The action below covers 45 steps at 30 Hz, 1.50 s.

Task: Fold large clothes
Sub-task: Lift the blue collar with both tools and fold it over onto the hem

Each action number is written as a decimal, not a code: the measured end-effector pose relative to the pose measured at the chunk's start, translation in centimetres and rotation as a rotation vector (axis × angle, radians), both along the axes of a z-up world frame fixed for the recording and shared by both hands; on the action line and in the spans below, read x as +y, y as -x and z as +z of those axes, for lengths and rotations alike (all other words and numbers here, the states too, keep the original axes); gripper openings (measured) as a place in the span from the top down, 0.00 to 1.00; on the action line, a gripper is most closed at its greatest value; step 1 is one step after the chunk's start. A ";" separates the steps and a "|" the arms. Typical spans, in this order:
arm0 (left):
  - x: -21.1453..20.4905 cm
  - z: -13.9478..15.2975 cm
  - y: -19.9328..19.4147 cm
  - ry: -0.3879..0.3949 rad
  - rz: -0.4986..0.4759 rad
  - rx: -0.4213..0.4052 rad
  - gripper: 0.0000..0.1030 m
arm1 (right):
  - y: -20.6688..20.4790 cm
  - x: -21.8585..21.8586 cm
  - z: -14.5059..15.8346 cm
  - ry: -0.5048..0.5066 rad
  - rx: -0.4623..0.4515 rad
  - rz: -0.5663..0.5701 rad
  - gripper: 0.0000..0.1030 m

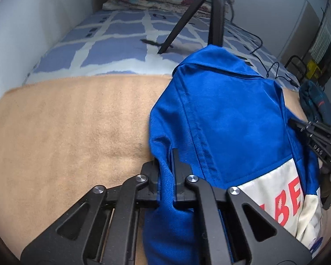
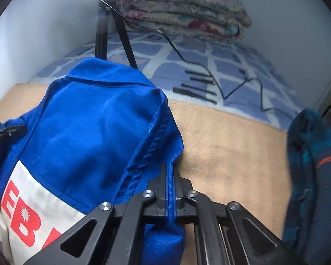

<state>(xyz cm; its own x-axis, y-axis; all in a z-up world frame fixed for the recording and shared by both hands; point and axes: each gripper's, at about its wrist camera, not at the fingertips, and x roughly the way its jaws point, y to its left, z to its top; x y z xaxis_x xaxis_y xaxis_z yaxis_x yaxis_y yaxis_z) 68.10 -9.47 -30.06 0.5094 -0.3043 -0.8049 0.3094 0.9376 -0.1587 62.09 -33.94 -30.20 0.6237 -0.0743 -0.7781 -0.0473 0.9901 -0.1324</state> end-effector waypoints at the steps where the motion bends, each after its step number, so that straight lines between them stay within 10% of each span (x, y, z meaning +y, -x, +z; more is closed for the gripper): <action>1: 0.0 0.4 0.3 0.005 -0.002 -0.010 0.98 | 0.4 0.2 0.6 0.006 -0.016 0.003 1.00; 23: 3.3 10.9 15.4 0.225 -0.080 -0.161 0.99 | 15.3 3.2 12.7 -0.094 -0.247 0.111 1.00; 45: 9.6 5.9 36.1 0.170 -0.044 -0.042 0.99 | 37.7 5.9 4.3 -0.035 -0.100 0.173 0.99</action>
